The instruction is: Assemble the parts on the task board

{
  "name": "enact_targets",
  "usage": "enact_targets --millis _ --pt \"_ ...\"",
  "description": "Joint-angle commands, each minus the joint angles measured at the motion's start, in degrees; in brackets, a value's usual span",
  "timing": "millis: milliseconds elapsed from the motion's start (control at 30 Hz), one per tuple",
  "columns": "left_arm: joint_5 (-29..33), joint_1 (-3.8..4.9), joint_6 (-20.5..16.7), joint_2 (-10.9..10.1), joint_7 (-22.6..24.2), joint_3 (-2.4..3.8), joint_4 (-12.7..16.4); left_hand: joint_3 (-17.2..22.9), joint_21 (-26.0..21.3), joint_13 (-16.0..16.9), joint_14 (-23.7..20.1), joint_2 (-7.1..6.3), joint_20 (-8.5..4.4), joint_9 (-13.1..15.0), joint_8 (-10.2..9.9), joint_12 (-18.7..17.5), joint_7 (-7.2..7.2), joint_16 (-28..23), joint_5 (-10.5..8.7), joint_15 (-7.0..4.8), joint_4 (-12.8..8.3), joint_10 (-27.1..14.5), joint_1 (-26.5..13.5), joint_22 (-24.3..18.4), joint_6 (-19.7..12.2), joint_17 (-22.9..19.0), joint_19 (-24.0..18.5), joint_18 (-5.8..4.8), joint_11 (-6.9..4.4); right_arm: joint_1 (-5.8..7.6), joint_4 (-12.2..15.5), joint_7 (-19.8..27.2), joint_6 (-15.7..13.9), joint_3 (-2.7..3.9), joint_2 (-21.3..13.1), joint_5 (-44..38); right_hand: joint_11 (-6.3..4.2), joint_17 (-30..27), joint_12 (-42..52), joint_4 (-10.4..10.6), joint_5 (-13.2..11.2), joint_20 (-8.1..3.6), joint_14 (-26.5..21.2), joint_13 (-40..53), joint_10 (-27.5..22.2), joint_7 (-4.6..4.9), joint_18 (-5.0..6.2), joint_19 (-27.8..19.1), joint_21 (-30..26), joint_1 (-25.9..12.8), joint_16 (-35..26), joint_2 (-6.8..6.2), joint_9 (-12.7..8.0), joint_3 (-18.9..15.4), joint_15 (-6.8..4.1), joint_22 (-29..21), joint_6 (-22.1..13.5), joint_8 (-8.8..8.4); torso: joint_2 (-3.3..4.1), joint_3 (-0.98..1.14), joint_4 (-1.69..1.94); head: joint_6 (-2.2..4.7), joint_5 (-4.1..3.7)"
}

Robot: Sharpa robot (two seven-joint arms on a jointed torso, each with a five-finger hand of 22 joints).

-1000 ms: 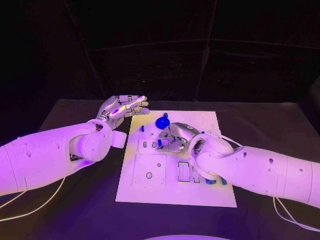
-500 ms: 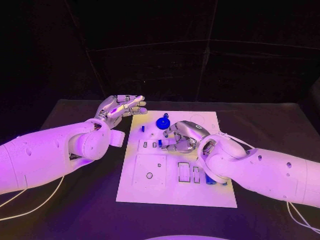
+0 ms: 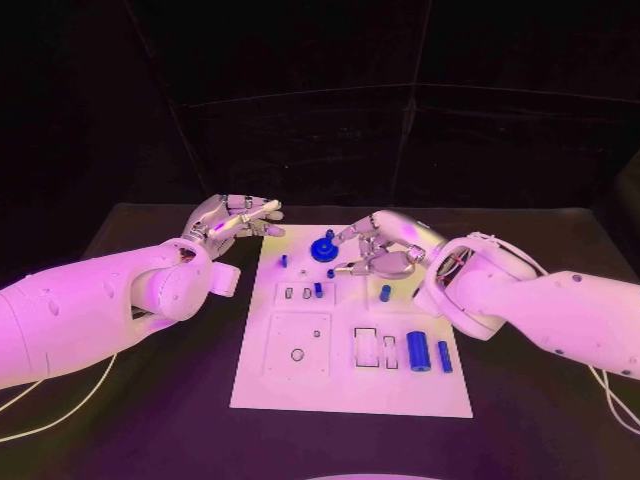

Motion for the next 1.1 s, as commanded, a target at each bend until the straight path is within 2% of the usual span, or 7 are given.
enact_targets --millis 33,133,300,367,600,800,1100 --pt "-7.26 0.14 -1.34 -0.11 -4.3 0.05 -0.05 0.57 2.84 0.38 6.87 -0.63 -1.94 0.41 0.55 0.79 -1.34 3.81 0.28 -2.05 0.41 3.05 -0.66 1.3 1.68 2.5 4.62 0.98 -1.43 1.83 0.95 7.27 2.94 0.15 -1.76 15.78 -0.1 -5.83 -4.64 -0.44 0.77 -0.19 -0.7 -5.07 -3.8 -0.33 1.74 -4.01 -3.32 1.46 -3.6 0.57 0.1 -0.25 0.09 -5.22 -0.1 0.61 -0.45 -0.01 -0.01 0.07 -0.22" --pt "-13.07 0.5 -0.82 -0.51 -9.4 0.05 0.41 0.52 8.44 1.63 13.75 -2.24 -4.81 0.81 -0.09 1.87 -2.65 14.49 0.22 -4.22 1.86 7.14 -2.52 4.13 1.86 11.4 11.7 0.77 -3.48 3.77 1.43 8.9 3.67 0.17 -4.2 23.07 -0.47 -27.5 -15.58 -0.68 1.55 -0.7 -7.99 -16.11 -8.29 -0.57 5.29 -17.28 -17.56 3.89 -20.73 2.08 0.1 -0.46 -0.4 -24.14 0.04 1.38 -0.97 0.05 -0.14 -0.16 -0.14" --pt "-21.98 1.33 0.87 -0.78 -18.73 0.05 1.6 -0.51 16.59 5.84 15.69 -3.34 -6.34 1.95 -0.08 5.78 -3.6 53.08 0.3 -5.7 4.84 11.21 -5.06 9.18 2.68 53.24 17.47 0.59 -4.69 5.1 0.76 10.04 3.69 0.17 -6.47 28.91 -0.74 -40.44 -23.48 -0.78 1.69 -0.81 -9.61 -24.1 -6.5 -0.88 5.64 -18.02 -26.56 6.18 -37.58 2.27 0.06 -1.04 -0.73 -31.52 1.02 2.32 -1.57 0.28 -0.22 -0.18 0.17" --pt "-25.78 1.84 0.35 -0.72 -23.06 0.05 2.16 -0.46 40.22 9.35 15.85 -3.16 -7.48 3.06 0.62 9.16 -4.06 62.64 -0.12 -6.05 5.51 11.75 -4.64 38.96 3.58 64.54 24.5 -3.31 -5.44 5.38 0.6 10.66 2.88 0.16 -7.76 29.65 -0.85 -40.92 -25.07 -0.3 2.83 -0.86 -9.04 -25.68 -6.39 -1.01 5.67 -17.39 -28.05 6.02 -39.98 2.04 0.07 -1.69 -0.58 -32.59 1.41 2.59 -1.74 0.32 -0.09 -0.4 0.28" --pt "-37.6 3.49 5.26 -0.18 -38.74 0.04 3.65 -1.19 50.67 25.02 16.37 -3.13 -7.62 7.46 3.27 24.57 -5.11 69.78 0.13 -6.63 8.12 8.69 -5.8 51.09 4.42 73.83 22.74 -4.4 -6.17 5.8 -0.61 11.79 1.38 0.15 -10.29 30.1 -0.81 -41.21 -26.66 0.49 3.36 -0.88 -7.47 -27.87 -5.67 -1.04 5.63 -15.95 -30.71 6.32 -44.16 2.2 -0.01 -2.81 -0.61 -34.48 1.5 2.78 -2.46 0.49 0.0 -0.86 0.65" --pt "-46.7 5.72 13.73 2.52 -51.47 -0.02 3.65 -5.52 54.62 48.0 17.15 -2.16 -8.03 12.91 7.42 47.25 -6.15 72.1 -0.01 -7.21 13.43 8.74 -9.5 56.53 2.84 77.08 24.09 -4.99 -6.56 5.9 -1.63 12.57 1.1 0.13 -10.2 30.18 -0.85 -41.1 -26.75 0.57 3.57 -0.95 -6.89 -28.25 -5.44 -1.08 5.63 -15.43 -31.26 6.65 -45.08 2.29 -0.01 -3.06 -0.67 -34.88 1.54 2.86 -2.83 0.72 -0.08 -1.1 0.76" --pt "-49.9 7.94 18.54 8.05 -57.85 -1.74 0.3 -12.12 57.99 58.07 17.4 -0.86 -8.5 19.8 13.79 57.05 -6.89 72.76 0.07 -7.87 15.01 9.93 -13.22 62.21 0.6 78.03 25.78 -5.95 -7.35 5.91 -2.79 12.53 1.27 0.11 -8.56 30.2 -0.8 -40.99 -26.9 0.7 3.7 -0.97 -6.55 -28.63 -5.48 -1.02 5.6 -15.06 -31.87 6.89 -46.13 2.29 -0.07 -3.42 -0.65 -35.3 1.3 2.8 -2.95 0.79 -0.3 -1.44 1.03"
